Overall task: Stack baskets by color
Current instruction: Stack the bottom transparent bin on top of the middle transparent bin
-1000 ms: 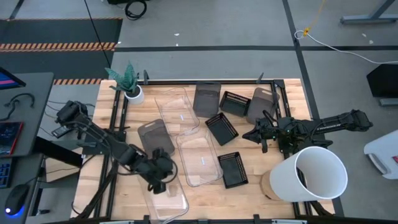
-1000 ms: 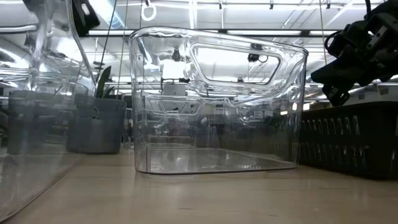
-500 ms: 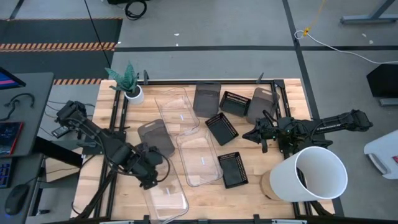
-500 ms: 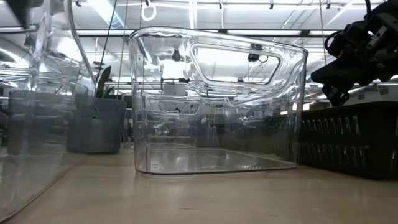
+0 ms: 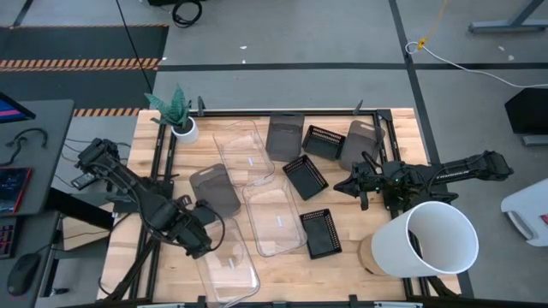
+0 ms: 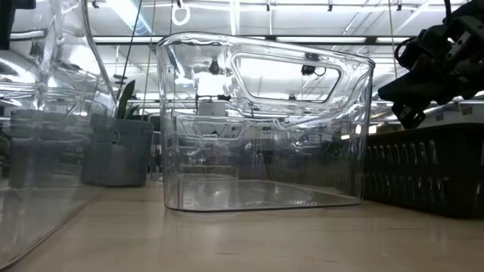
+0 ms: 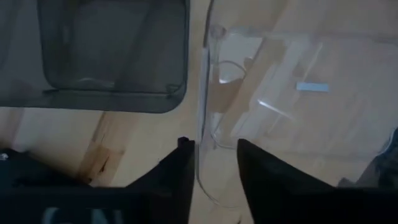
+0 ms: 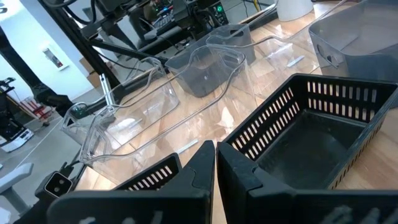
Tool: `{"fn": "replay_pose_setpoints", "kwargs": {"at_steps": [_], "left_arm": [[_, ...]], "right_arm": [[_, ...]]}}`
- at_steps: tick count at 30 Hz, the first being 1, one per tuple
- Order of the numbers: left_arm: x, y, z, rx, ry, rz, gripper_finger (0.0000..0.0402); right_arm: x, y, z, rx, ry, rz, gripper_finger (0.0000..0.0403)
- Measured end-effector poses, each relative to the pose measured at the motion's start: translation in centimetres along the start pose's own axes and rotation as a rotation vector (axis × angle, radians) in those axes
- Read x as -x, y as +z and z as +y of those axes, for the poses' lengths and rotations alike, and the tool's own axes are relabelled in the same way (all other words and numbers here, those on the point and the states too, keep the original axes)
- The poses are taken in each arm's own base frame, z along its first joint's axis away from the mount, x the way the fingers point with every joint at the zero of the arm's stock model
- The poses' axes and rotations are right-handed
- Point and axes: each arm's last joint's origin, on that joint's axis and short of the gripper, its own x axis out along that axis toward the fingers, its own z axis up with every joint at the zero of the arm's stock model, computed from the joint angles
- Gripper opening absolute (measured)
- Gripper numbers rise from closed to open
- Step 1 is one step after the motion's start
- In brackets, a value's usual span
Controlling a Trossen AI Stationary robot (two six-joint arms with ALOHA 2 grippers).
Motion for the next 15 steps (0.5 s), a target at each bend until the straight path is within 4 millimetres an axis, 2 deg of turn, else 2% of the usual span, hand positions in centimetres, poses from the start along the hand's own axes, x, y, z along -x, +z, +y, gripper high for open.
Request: {"fn": "replay_pose_setpoints", "kwargs": {"at_steps": [6,15], "left_arm": [[-0.11,0.39,0.36,0.016,0.02,0.002,0.0174],[-0.11,0.34,0.63,0.022,0.062,-0.025,0.0192]], "right_arm": [[0.0,0.0,0.0,0.0,0.0,0.0,0.0023],[0.0,0.0,0.0,0.0,0.0,0.0,0.0023]]}}
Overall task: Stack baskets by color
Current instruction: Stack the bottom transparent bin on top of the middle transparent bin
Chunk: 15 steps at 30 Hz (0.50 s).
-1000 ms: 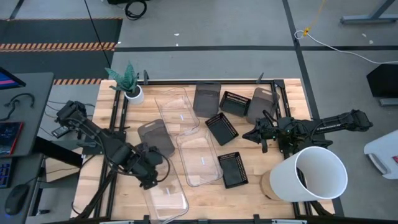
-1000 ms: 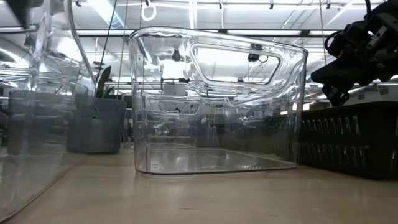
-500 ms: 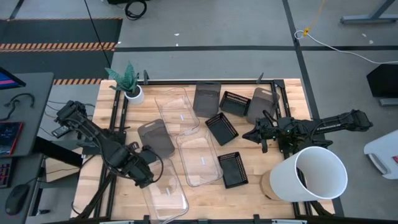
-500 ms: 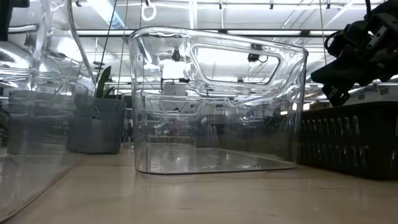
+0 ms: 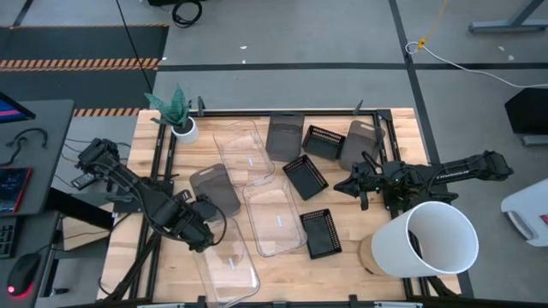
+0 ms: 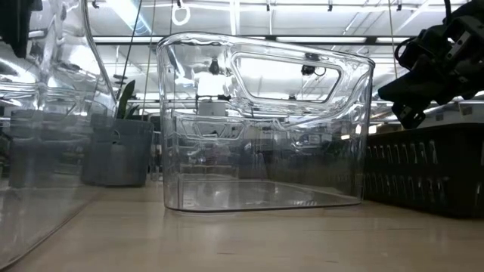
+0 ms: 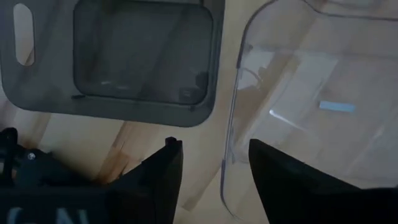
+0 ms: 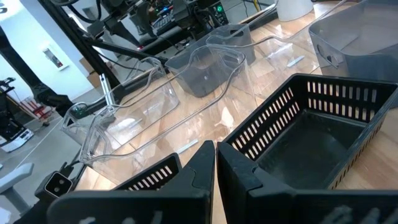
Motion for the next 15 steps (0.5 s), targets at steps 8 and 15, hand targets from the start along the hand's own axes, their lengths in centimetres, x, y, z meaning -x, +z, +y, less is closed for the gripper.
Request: {"fn": "replay_pose_setpoints", "kwargs": {"at_steps": [8,15], "left_arm": [[0.1,-0.6,-0.4,0.024,-0.007,-0.048,0.0173],[-3.2,-2.2,-0.3,0.033,0.006,0.045,0.0161]], "right_arm": [[0.0,0.0,0.0,0.0,0.0,0.0,0.0023],[0.0,0.0,0.0,0.0,0.0,0.0,0.0023]]}}
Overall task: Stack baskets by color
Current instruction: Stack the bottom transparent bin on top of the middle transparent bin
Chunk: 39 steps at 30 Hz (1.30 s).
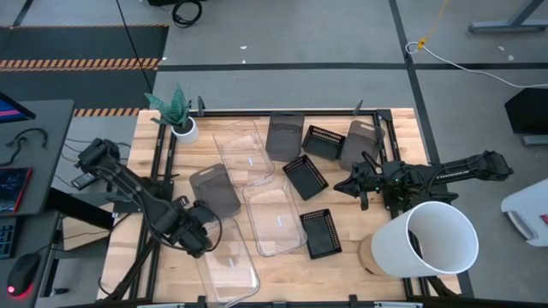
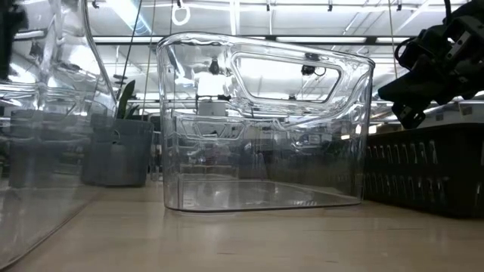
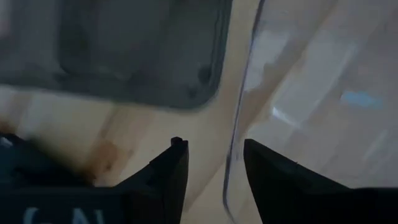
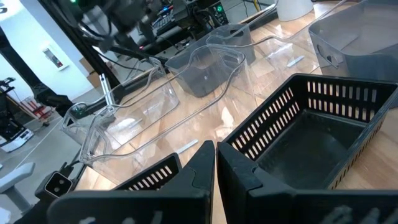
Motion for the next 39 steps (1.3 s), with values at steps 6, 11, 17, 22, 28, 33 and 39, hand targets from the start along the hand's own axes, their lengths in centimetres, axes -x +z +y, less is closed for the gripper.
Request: {"fn": "replay_pose_setpoints", "kwargs": {"at_steps": [6,11,17,22,28,33,39], "left_arm": [[-1.3,-0.4,0.1,0.003,-0.018,0.036,0.016],[-1.3,-0.5,0.1,0.009,-0.018,0.041,0.016],[-1.3,-0.4,0.1,0.033,-0.024,0.035,0.016],[-1.3,-0.4,0.0,0.033,-0.03,0.028,0.0151],[-2.9,-0.3,-0.4,0.004,-0.104,-0.008,0.0127],[-5.5,-1.0,0.1,0.009,-0.15,0.071,0.0117],[-6.4,-1.3,0.5,0.011,-0.142,0.077,0.0116]], "right_arm": [[0.0,0.0,0.0,0.0,0.0,0.0,0.0023],[0.0,0.0,0.0,0.0,0.0,0.0,0.0023],[0.0,0.0,0.0,0.0,0.0,0.0,0.0023],[0.0,0.0,0.0,0.0,0.0,0.0,0.0023],[0.0,0.0,0.0,0.0,0.0,0.0,0.0023],[0.0,0.0,0.0,0.0,0.0,0.0,0.0023],[0.0,0.0,0.0,0.0,0.0,0.0,0.0023]]}}
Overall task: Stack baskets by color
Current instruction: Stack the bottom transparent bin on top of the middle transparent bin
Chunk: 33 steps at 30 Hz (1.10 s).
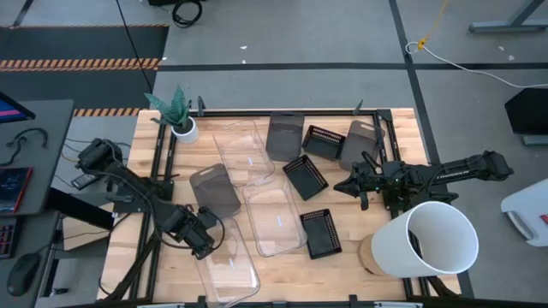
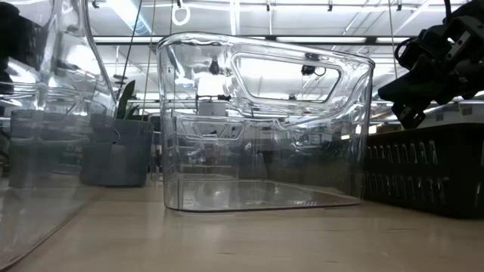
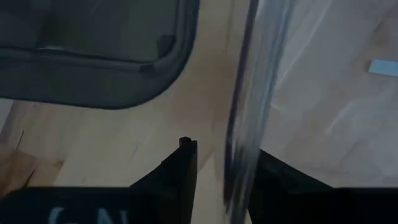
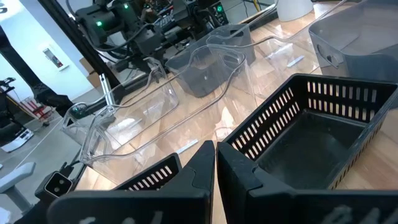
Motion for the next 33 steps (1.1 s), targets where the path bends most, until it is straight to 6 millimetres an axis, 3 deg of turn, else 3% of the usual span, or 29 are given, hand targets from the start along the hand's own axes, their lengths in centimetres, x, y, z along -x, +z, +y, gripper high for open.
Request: {"fn": "replay_pose_setpoints", "kwargs": {"at_steps": [6,12,16,33], "left_arm": [[0.0,0.1,-0.2,-0.006,-0.019,-0.006,0.0107],[0.0,0.0,-0.2,-0.051,-0.027,0.022,0.0019],[0.6,0.0,-0.3,-0.061,-0.006,0.047,0.0011],[10.1,3.0,-2.8,-0.127,-0.024,-0.025,0.0006]], "right_arm": [[0.0,0.0,0.0,0.0,0.0,0.0,0.0023],[0.0,0.0,0.0,0.0,0.0,-0.001,0.0023],[0.0,0.0,0.0,-0.002,0.0,0.0,0.0023],[0.0,0.0,0.0,-0.001,0.0,0.0,0.0023]]}}
